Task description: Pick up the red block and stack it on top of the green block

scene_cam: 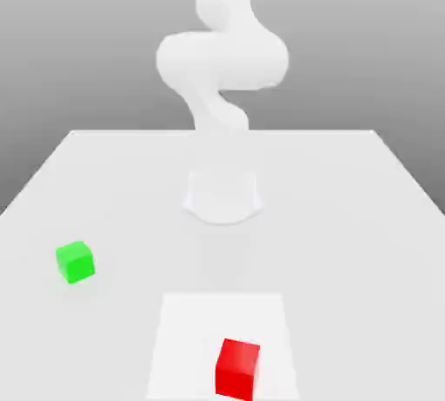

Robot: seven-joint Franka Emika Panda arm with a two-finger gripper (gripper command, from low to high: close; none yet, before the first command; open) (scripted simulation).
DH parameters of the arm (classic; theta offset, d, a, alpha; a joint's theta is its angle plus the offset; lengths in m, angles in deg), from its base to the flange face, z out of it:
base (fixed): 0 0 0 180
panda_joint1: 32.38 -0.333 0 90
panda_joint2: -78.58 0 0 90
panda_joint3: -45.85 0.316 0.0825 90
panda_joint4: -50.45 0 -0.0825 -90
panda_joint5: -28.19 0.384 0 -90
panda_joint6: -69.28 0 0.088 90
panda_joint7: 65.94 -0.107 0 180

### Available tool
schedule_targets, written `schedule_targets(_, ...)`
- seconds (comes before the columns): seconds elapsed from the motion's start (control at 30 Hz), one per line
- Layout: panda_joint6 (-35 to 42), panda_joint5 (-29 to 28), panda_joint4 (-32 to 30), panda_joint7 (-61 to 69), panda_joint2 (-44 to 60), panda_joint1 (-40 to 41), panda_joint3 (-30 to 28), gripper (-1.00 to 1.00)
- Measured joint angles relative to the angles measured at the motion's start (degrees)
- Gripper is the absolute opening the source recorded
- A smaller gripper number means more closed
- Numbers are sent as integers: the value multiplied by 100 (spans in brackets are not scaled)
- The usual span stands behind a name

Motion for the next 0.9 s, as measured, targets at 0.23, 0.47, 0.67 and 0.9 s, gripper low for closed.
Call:
schedule_targets(0.23, -569, -181, -272, -547, 1491, 230, 278, 0)
schedule_targets(0.47, -1123, -358, -536, -1082, 2948, 352, 440, 0)
schedule_targets(0.67, -1602, -394, -765, -1457, 4188, 346, 470, 0)
schedule_targets(0.9, -2357, -339, -889, -1708, 5621, 280, 450, 0)
